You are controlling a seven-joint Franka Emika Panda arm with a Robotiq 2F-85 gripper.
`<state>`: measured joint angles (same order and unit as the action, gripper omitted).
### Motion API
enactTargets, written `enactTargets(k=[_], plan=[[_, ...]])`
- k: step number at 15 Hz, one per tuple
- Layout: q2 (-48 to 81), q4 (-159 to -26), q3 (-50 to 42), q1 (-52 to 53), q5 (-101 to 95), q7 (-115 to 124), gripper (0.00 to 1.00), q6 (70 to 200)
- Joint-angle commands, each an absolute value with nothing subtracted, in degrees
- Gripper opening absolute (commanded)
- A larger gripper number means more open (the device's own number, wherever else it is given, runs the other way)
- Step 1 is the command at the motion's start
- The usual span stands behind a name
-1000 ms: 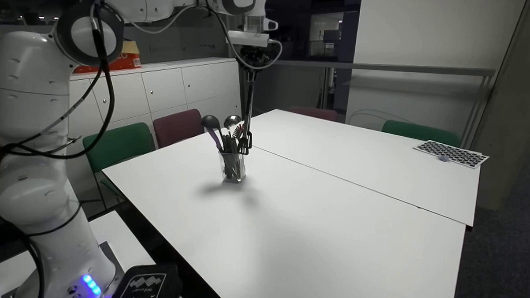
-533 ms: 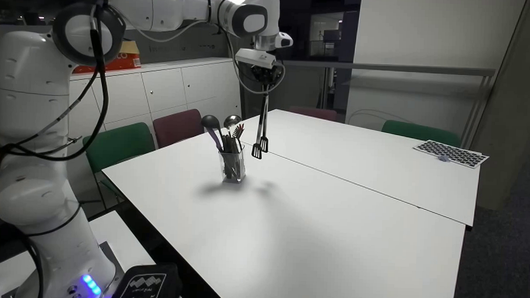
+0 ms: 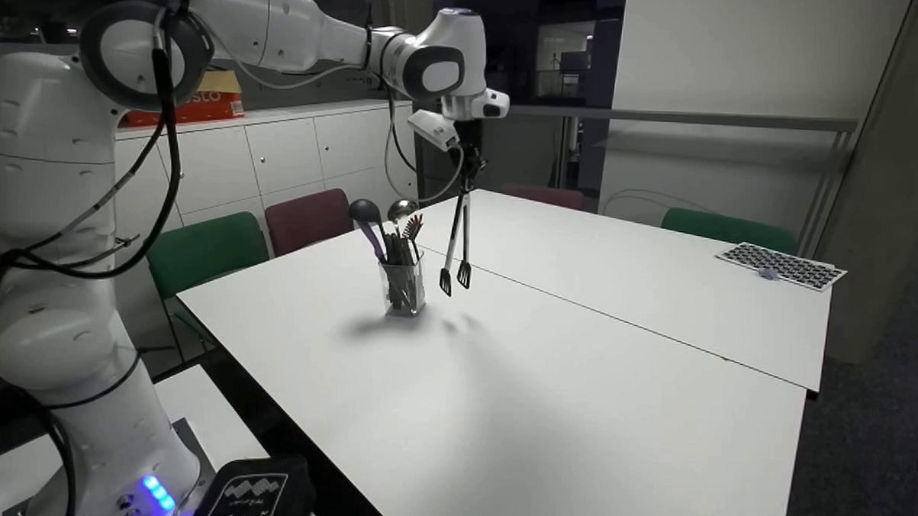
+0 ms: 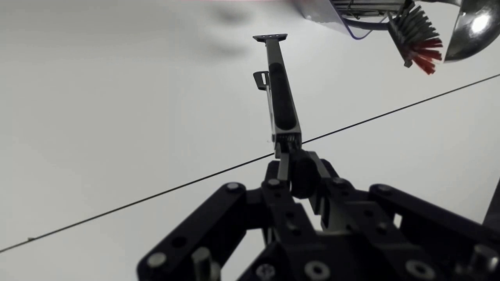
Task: Remove two utensils from the utensil holder
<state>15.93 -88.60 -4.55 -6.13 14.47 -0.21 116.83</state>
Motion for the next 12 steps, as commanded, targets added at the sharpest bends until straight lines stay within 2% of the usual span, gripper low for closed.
enactTargets(k=[1, 12], plan=[[11.8, -96.4, -5.0, -6.8, 17.5, 7.6, 0.03, 121.1], [9.5, -109.9, -7.8, -6.8, 23.8, 31.2, 0.03, 128.5]])
